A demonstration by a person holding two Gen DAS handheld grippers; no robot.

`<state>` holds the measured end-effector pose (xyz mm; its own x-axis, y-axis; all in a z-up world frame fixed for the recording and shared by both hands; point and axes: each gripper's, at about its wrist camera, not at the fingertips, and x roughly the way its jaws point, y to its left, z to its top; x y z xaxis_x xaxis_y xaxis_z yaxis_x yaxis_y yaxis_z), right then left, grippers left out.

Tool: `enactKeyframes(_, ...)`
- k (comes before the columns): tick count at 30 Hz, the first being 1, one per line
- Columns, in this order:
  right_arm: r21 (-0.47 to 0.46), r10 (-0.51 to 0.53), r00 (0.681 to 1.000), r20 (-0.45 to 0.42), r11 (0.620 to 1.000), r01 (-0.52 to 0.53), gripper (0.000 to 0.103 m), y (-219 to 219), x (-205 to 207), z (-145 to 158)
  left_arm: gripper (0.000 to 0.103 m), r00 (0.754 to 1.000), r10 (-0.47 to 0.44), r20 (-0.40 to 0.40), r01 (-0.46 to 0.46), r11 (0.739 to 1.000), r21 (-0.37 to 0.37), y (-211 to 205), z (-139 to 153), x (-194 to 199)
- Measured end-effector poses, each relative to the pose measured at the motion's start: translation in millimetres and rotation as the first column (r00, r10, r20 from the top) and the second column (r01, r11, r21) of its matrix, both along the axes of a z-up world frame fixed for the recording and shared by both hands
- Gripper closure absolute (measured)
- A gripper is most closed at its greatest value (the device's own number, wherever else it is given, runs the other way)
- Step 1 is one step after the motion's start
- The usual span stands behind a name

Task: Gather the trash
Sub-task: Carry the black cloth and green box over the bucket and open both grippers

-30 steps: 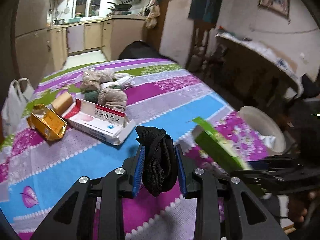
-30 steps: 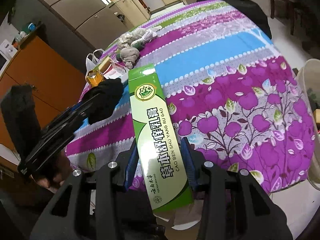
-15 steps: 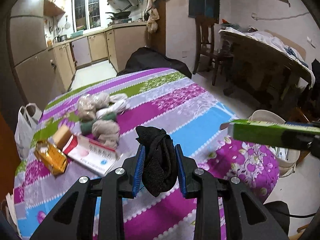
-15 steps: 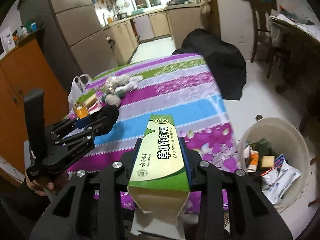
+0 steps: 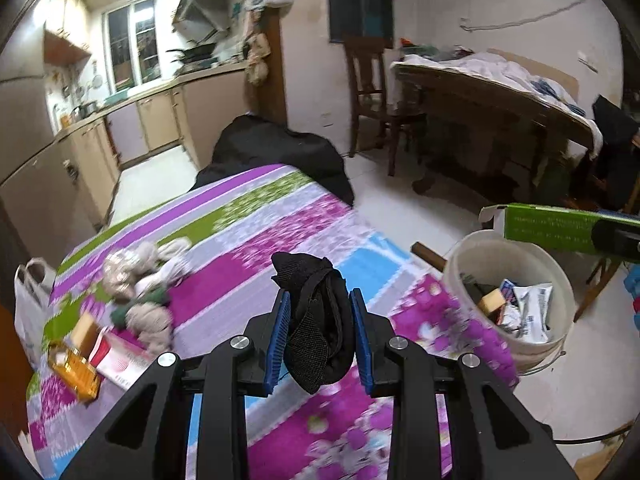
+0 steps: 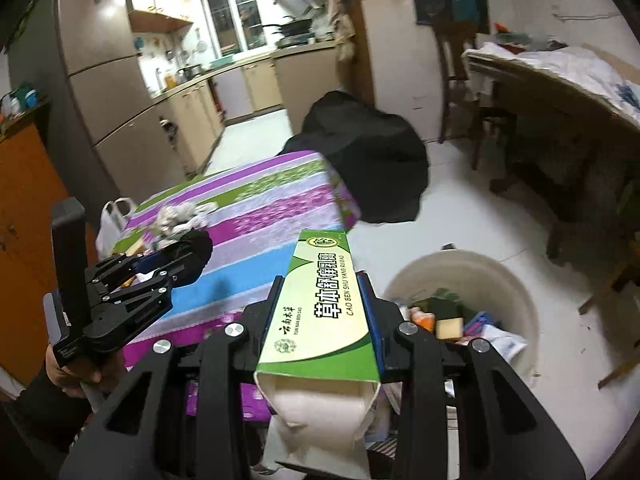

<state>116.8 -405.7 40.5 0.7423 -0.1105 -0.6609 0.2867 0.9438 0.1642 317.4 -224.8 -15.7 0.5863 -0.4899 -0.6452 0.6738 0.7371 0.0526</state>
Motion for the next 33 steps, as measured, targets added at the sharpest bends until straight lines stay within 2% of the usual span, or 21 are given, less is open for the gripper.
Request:
enactKeyframes(8,-0.038,-0.096,0.995,-0.013,0.995,0.096,0.069,-35,-22,7,0.072,0.996,-0.089,0.018,0.089,0.996,0.024,-55,3,-16)
enactKeyframes(22,-0.056,-0.208,0.955,-0.210,0.978,0.200,0.069,-109,-21,-11,0.072,0.968,-0.240,0.076,0.232,0.967,0.102,-158,3,-35)
enactKeyframes(29,-0.011,-0.216,0.924,-0.315,0.975,0.224,0.069,-135,-12,-31,0.072,0.955,-0.290,0.059,0.279,0.950,0.141,-204,-7,-37)
enactKeyframes(33,-0.023,-0.227,0.905,-0.360,0.972,0.234,0.069,-144,-7,-37,0.072,0.944,-0.325,0.048,0.313,0.934,0.174,-229,-18,-40)
